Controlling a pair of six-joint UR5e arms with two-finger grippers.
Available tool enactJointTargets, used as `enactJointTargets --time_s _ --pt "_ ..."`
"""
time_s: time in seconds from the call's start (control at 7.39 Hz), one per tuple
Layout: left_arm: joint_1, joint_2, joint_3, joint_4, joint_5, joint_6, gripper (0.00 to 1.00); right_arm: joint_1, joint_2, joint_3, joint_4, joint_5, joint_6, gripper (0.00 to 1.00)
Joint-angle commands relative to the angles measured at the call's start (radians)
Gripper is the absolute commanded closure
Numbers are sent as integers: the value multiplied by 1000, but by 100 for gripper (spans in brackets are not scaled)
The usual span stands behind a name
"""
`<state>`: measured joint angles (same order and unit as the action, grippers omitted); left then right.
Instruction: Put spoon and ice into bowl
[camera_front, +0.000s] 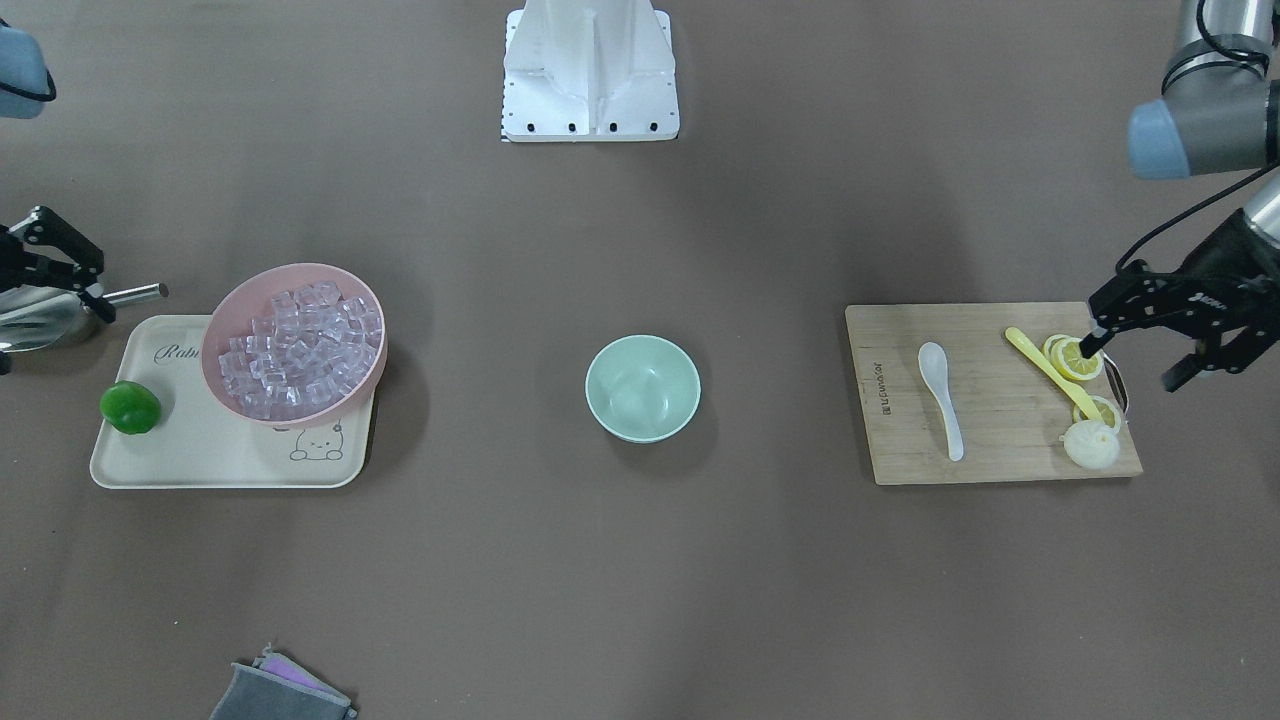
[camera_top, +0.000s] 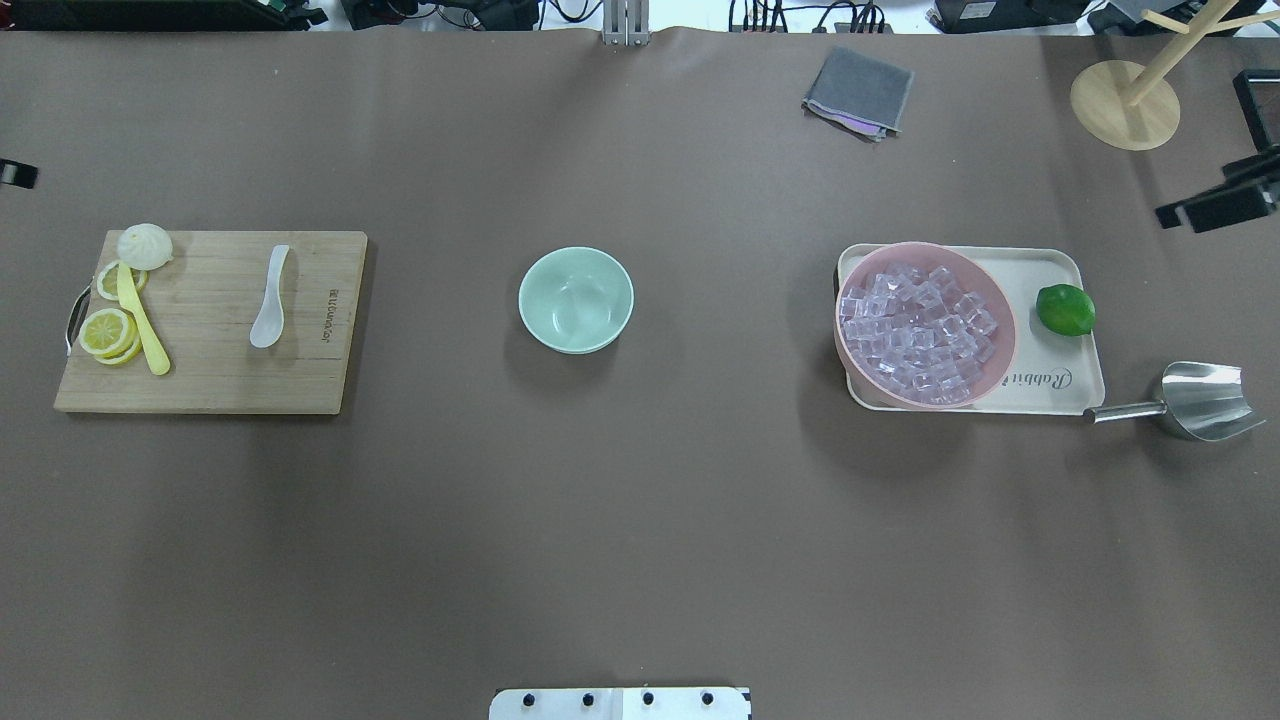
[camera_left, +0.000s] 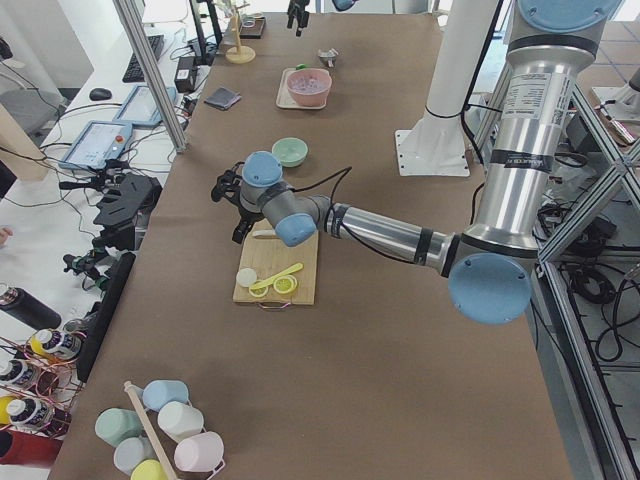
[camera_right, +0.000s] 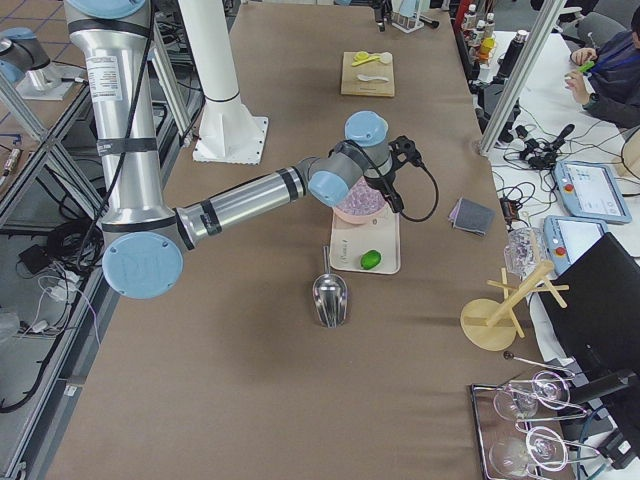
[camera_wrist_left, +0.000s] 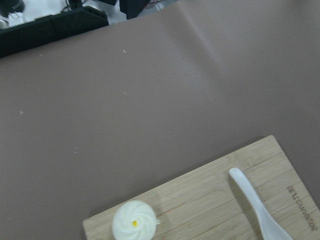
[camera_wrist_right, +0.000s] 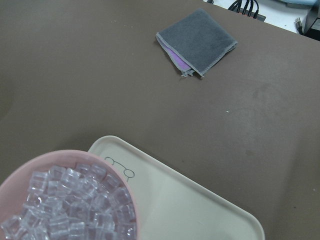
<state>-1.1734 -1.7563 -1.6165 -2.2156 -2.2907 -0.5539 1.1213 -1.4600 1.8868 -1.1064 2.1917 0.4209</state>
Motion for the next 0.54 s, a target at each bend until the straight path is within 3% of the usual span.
enactJointTargets --time_s 0.0,0.14,0.27,0.41 --pt "111 -74 73 0 73 -208 2 -125 21 37 -42 -160 134 0" --pt "168 -89 85 2 147 -260 2 -180 41 82 -146 -253 174 0" --pt "199 -103 104 2 163 -302 2 -222 55 118 -241 -336 180 0" --pt "239 -104 119 2 233 -319 2 -263 56 115 -250 -380 214 0"
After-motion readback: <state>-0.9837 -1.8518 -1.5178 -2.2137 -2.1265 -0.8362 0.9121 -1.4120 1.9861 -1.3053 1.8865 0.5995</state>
